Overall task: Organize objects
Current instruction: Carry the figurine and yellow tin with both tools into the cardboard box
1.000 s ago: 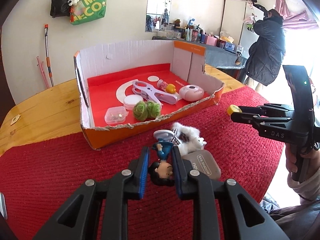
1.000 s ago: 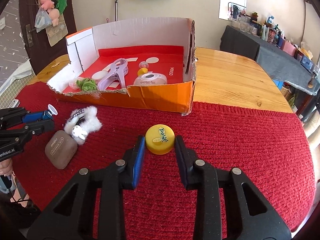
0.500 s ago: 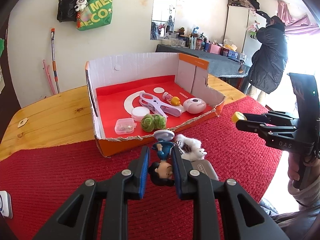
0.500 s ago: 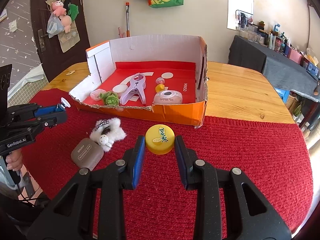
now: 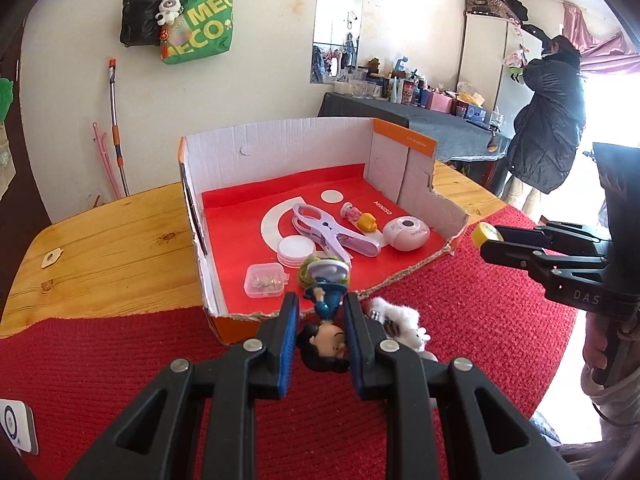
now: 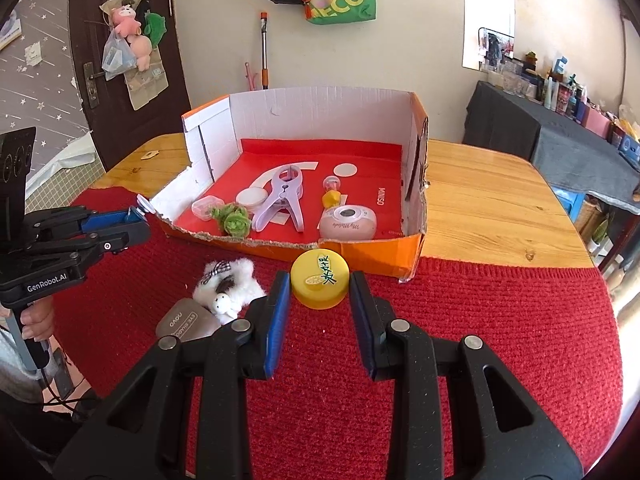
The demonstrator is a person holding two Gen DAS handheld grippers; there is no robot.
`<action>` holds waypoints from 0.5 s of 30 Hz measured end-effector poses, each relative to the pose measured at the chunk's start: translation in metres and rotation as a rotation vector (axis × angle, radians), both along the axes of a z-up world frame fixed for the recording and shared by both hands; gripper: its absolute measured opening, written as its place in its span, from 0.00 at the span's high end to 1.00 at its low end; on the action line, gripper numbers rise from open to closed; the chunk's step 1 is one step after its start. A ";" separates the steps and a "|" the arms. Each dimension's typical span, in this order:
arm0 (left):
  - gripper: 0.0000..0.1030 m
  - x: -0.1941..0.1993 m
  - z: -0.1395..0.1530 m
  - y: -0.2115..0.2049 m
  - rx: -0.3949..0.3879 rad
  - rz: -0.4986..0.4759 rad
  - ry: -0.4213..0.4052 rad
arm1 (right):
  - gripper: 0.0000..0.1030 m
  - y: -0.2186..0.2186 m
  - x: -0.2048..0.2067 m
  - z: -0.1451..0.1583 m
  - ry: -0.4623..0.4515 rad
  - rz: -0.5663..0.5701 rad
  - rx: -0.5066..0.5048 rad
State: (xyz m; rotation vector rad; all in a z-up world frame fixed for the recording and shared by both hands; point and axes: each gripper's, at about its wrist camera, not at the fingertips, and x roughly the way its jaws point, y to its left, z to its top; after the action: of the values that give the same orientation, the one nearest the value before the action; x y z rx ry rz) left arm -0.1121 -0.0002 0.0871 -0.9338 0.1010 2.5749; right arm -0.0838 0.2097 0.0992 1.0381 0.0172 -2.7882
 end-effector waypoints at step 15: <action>0.78 -0.092 -0.001 0.012 -0.112 0.075 -0.122 | 0.72 -0.002 -0.099 0.011 -0.112 -0.010 0.098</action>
State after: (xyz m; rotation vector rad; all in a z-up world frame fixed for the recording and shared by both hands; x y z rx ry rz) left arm -0.2037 0.0117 0.0863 -1.1539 0.1808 2.5952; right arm -0.1829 0.2078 0.1099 1.2194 0.1361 -2.7581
